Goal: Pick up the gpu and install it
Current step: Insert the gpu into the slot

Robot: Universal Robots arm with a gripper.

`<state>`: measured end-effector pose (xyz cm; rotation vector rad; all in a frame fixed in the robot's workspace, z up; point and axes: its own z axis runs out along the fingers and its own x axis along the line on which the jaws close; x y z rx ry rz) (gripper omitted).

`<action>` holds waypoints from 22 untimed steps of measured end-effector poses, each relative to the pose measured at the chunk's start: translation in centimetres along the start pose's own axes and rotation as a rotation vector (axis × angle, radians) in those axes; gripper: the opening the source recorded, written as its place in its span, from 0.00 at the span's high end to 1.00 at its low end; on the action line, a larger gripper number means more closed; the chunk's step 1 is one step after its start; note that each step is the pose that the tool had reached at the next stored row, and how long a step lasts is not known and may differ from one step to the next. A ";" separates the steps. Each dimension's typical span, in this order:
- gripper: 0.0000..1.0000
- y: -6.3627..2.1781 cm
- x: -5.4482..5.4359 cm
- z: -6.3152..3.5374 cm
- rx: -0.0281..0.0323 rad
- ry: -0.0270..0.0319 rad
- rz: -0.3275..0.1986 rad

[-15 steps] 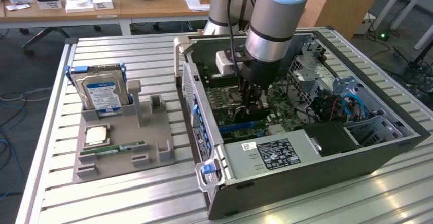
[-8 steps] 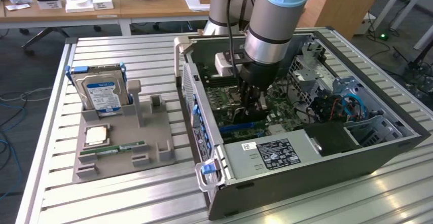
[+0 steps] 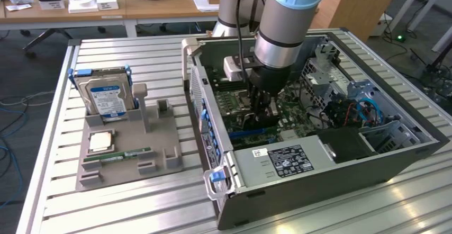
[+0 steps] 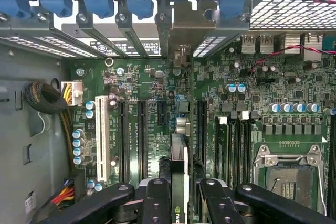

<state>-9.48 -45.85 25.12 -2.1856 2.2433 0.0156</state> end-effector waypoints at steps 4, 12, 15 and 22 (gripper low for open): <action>0.74 0.04 0.0 0.05 0.0001 -0.0001 0.000; 0.74 0.15 0.0 0.22 0.0001 -0.0001 0.000; 0.74 0.16 0.0 0.27 0.0001 -0.0003 0.000; 0.74 0.16 0.0 0.26 0.0001 -0.0003 0.000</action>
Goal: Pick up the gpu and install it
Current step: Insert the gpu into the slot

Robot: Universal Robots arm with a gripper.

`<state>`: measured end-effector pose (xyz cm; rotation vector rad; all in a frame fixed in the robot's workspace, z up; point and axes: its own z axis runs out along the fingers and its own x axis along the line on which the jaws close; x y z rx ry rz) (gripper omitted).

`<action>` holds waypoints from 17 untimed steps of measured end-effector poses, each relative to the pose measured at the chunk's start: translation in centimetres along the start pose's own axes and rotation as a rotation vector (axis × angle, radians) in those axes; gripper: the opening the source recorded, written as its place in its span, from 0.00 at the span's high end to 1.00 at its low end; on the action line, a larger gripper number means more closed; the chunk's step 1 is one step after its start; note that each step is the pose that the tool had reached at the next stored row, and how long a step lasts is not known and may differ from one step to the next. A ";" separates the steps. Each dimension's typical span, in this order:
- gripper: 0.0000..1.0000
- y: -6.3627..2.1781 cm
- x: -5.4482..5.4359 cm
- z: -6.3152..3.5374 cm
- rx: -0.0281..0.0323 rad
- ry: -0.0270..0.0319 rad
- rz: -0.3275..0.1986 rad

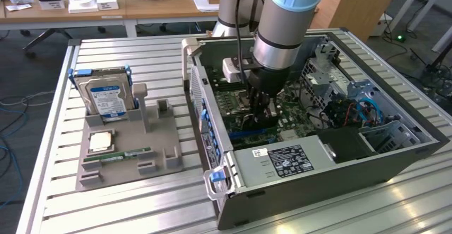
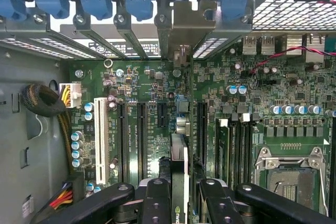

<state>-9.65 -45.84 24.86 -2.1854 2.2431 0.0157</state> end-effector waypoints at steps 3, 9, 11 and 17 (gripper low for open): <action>0.74 0.00 0.0 -0.16 0.0000 0.0001 0.000; 0.74 0.00 0.0 -0.18 0.0000 0.0000 0.000; 0.74 -0.01 0.0 -0.18 0.0000 0.0001 0.000; 0.74 -0.12 0.0 -0.21 -0.0001 0.0001 0.000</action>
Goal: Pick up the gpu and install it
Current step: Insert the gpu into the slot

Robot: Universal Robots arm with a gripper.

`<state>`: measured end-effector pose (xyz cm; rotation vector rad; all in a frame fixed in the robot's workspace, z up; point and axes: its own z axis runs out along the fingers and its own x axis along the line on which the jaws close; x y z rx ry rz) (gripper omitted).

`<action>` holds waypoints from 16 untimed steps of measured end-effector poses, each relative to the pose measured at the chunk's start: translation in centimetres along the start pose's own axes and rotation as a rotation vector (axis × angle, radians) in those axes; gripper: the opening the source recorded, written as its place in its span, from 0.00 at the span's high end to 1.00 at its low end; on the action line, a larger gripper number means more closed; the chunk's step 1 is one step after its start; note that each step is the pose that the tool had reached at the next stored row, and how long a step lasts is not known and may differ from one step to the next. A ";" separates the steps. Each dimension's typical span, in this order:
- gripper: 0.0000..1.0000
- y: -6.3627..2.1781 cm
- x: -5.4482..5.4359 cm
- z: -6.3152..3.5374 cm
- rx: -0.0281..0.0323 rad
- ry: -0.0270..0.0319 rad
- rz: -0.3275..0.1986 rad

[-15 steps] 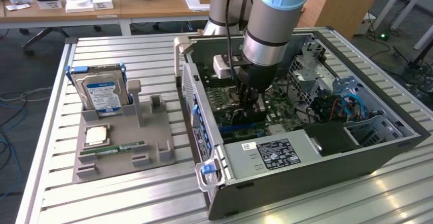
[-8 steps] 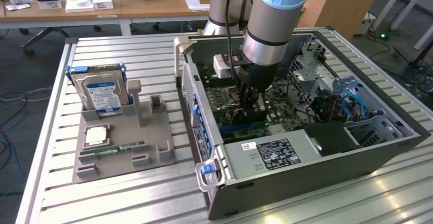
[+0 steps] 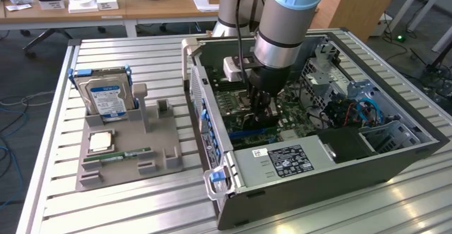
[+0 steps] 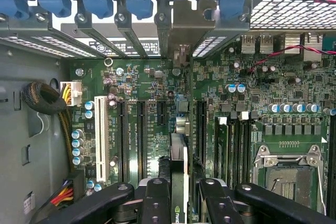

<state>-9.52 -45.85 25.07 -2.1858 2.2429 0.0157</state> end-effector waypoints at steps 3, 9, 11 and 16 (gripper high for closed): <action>0.74 0.00 0.0 0.02 0.0003 0.0000 0.000; 0.74 0.02 0.0 0.03 0.0069 -0.0002 -0.001; 0.74 0.09 0.0 0.03 0.0070 -0.0001 -0.001; 0.74 0.17 0.0 0.06 0.0069 0.0006 -0.002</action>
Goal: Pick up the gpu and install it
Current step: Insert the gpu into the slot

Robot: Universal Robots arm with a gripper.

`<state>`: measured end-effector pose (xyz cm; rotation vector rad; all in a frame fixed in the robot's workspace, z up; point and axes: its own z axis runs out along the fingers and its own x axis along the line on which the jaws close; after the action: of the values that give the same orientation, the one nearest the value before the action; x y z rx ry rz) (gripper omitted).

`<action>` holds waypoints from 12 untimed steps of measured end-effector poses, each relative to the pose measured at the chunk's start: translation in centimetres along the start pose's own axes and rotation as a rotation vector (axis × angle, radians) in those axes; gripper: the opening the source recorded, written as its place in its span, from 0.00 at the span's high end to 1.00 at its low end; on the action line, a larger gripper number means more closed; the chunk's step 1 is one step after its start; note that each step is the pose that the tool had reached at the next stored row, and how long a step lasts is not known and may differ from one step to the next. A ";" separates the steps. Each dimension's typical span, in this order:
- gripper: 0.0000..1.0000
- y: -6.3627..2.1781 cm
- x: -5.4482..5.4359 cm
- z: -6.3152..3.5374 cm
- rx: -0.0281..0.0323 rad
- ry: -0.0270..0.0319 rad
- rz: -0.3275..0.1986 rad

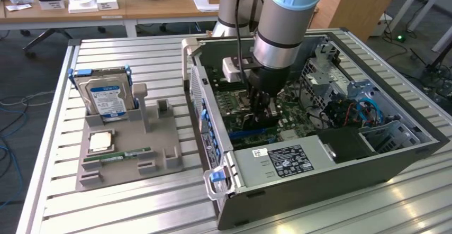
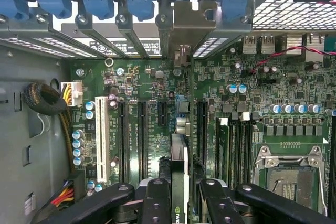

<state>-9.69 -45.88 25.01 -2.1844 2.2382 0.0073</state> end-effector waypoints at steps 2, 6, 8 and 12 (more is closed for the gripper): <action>0.74 0.01 0.0 0.02 0.0000 0.0002 0.000; 0.74 0.01 0.0 0.10 0.0000 0.0007 -0.001; 0.74 0.01 0.0 0.11 0.0001 0.0007 -0.001; 0.74 0.04 0.0 0.14 0.0015 0.0010 -0.002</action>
<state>-9.73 -45.87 24.87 -2.1868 2.2353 0.0045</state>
